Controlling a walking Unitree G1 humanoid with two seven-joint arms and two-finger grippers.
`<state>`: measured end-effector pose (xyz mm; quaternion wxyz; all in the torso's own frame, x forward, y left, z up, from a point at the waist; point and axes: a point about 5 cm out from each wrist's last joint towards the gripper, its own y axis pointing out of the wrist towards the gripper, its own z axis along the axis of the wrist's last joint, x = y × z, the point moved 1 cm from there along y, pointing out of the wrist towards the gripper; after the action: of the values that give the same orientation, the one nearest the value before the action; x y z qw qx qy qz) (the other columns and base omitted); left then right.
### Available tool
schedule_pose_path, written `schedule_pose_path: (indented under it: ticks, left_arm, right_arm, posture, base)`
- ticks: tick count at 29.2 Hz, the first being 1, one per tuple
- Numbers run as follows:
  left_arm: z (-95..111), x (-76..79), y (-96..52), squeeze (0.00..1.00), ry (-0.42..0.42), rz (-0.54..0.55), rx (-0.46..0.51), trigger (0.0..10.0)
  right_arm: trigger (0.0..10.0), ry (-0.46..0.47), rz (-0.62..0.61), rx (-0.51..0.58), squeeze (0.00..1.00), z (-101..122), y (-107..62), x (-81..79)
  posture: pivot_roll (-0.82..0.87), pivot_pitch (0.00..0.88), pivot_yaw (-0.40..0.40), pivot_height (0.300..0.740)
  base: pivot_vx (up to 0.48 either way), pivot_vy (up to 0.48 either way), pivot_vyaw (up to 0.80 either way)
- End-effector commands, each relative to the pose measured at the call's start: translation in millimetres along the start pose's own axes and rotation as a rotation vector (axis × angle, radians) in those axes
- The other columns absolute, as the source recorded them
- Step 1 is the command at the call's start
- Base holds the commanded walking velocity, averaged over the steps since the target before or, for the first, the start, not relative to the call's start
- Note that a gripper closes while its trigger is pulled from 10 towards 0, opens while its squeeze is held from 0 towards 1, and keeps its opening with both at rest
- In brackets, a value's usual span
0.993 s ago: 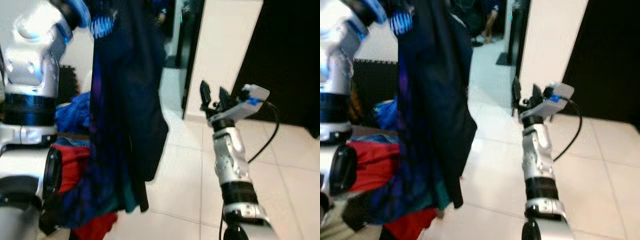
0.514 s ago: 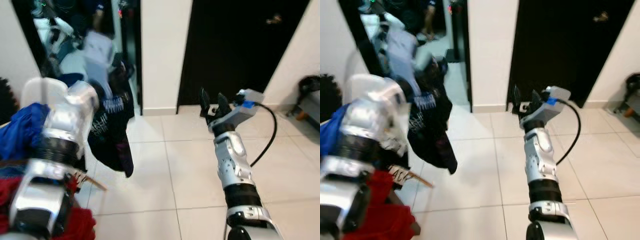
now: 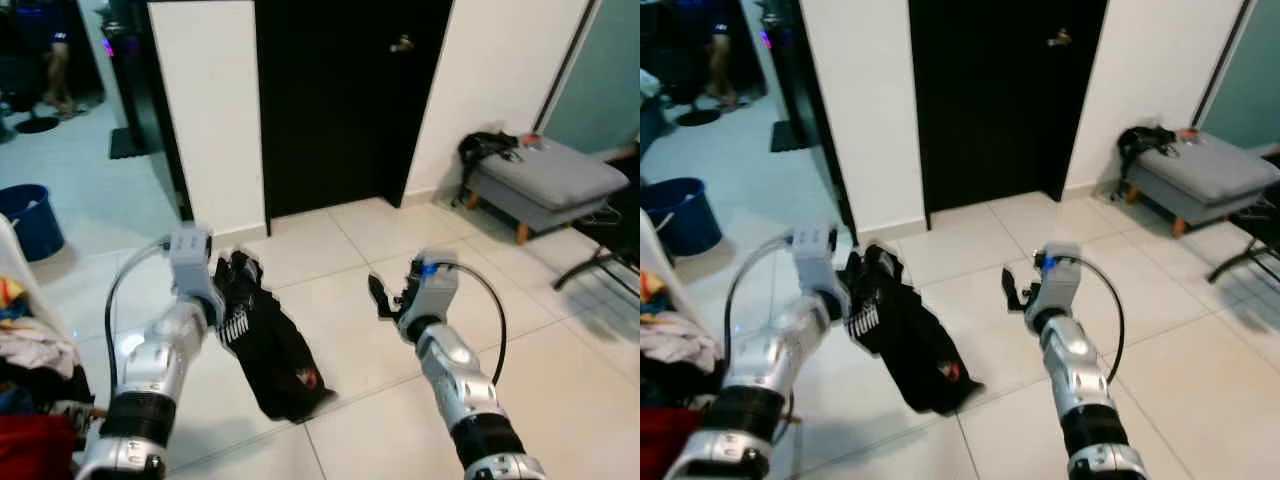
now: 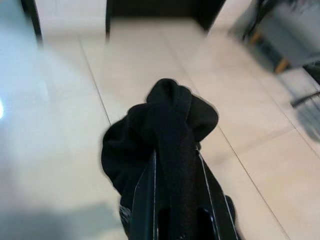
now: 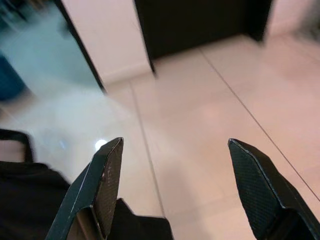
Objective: Hang hanger
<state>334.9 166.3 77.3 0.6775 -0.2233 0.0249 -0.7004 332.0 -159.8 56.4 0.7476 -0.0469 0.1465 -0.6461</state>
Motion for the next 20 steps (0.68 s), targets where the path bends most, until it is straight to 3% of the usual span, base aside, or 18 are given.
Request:
schedule_pose_path:
  ticks: [1,5,8,10,11,20]
  left_arm:
    - [-0.3,-1.9,-1.2,0.00,-0.067,0.017,-0.003,10.0]
    - [-12.0,-6.5,-6.2,0.00,-0.104,0.073,-0.010,10.0]
    - [-24.2,-4.6,-10.6,0.00,-0.076,0.067,-0.022,10.0]
    - [-31.8,-1.9,-11.4,0.00,0.029,0.050,-0.048,10.0]
    - [-31.5,-1.6,-11.8,0.00,0.076,0.049,-0.048,10.0]
    - [-23.9,-0.6,-18.6,0.00,0.122,0.069,-0.002,10.0]
  right_arm:
    - [10.0,-0.018,0.011,-0.037,0.00,-6.1,1.2,-2.8]
    - [10.0,-0.063,0.028,-0.110,0.00,-23.6,-3.7,-4.2]
    - [10.0,-0.077,0.022,-0.141,0.00,-32.8,-8.6,-3.1]
    - [10.0,-0.070,0.014,-0.152,0.00,-35.0,-10.2,-2.6]
    - [10.0,-0.071,0.018,-0.157,0.00,-36.0,-10.4,-3.7]
    - [10.0,-0.085,0.104,-0.162,0.00,-42.0,-11.0,-20.6]
  posture:
    - [0.06,0.000,-0.049,0.740]
    - [0.05,0.000,-0.032,0.740]
    - [0.04,0.000,-0.029,0.740]
    - [0.04,0.000,-0.041,0.740]
    - [0.04,0.000,-0.042,0.740]
    - [0.07,0.000,-0.059,0.740]
  base:
    - [0.000,0.000,-0.80]
    - [0.000,0.000,-0.20]
    - [0.000,0.000,0.00]
    - [0.000,0.000,-0.79]
    - [0.000,0.000,-0.70]
    - [0.000,0.000,-0.08]
